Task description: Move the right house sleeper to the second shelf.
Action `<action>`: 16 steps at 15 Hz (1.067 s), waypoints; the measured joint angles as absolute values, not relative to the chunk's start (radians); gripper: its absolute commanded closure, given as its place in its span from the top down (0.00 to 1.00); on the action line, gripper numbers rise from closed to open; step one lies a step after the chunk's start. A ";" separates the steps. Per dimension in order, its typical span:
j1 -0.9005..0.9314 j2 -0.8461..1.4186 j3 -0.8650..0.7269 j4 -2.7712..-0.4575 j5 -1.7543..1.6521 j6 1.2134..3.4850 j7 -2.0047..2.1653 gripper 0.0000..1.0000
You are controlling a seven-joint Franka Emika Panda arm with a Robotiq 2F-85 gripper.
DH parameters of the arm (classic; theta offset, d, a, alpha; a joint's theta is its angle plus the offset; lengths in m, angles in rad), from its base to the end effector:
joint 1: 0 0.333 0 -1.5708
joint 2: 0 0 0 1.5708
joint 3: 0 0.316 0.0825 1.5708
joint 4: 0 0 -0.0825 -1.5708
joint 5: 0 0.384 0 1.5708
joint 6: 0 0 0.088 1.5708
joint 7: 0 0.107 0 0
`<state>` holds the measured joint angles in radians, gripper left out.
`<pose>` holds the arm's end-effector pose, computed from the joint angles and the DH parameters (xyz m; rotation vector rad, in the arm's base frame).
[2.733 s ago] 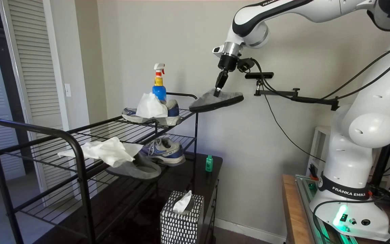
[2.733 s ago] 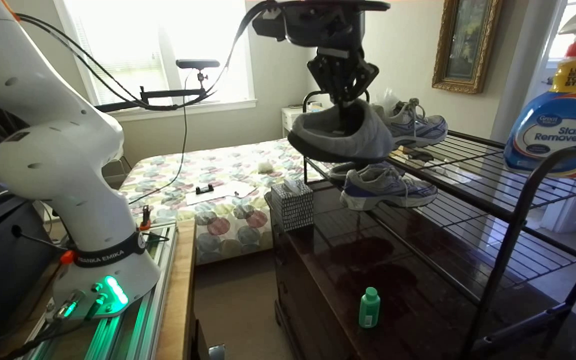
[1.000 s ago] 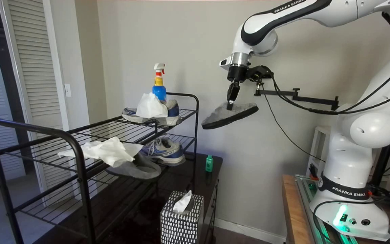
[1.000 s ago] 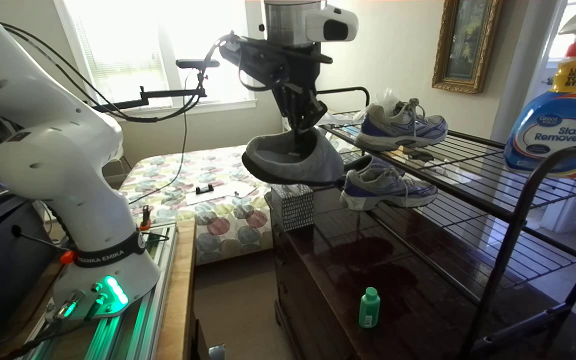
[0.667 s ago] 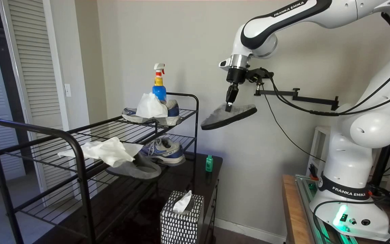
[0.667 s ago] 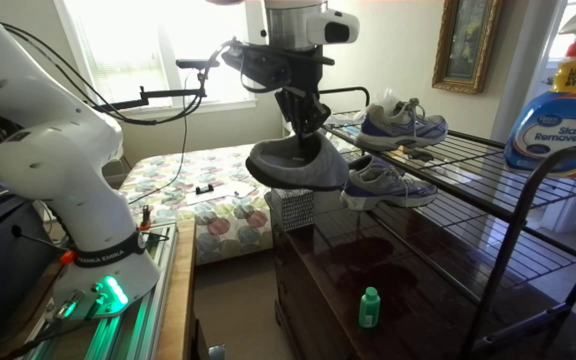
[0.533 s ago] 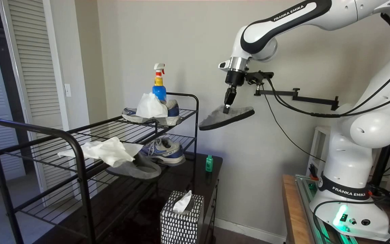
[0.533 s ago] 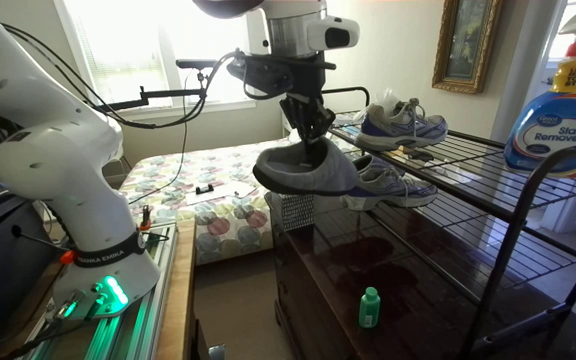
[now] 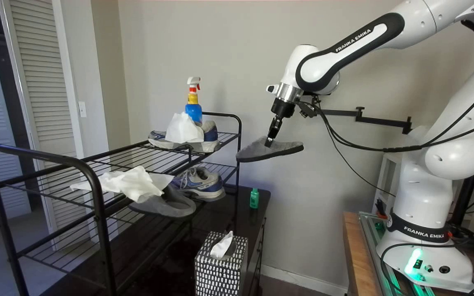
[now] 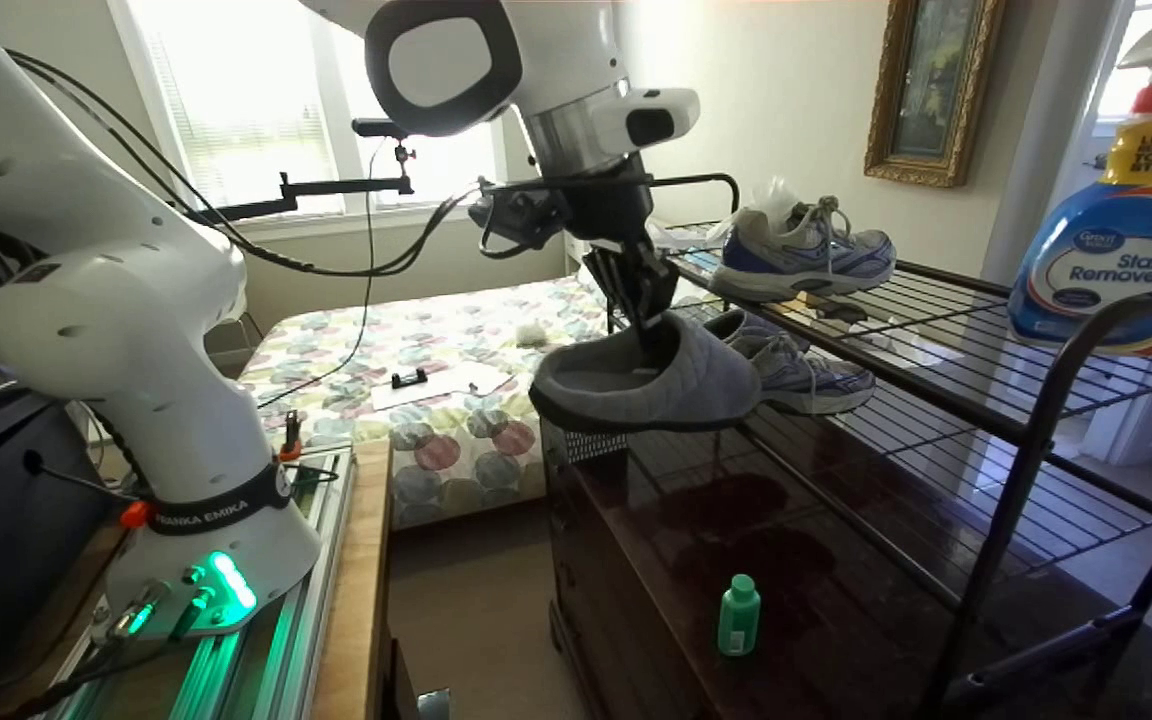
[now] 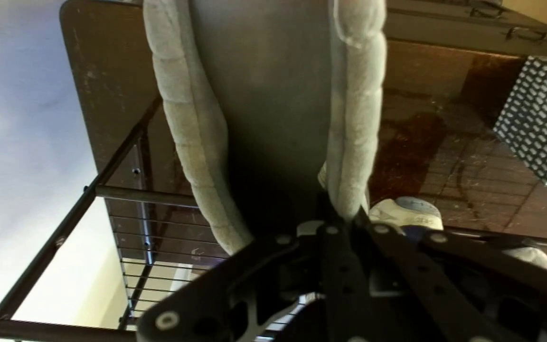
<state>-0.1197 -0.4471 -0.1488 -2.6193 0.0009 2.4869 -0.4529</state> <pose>0.4033 -0.1110 0.4279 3.0433 0.2872 0.4829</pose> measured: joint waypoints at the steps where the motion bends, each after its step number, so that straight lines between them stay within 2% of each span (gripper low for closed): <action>1: -0.126 -0.447 -0.140 -2.643 -0.029 2.539 -0.406 0.01; 4: -0.155 -0.443 -0.105 -2.701 -0.111 2.647 -0.275 0.01; 5: -0.157 -0.442 -0.098 -2.713 -0.118 2.655 -0.250 0.05; 13: -0.126 -0.435 -0.111 -2.725 -0.102 2.661 -0.230 0.01; 16: -0.147 -0.417 -0.101 -2.757 -0.114 2.749 -0.166 0.01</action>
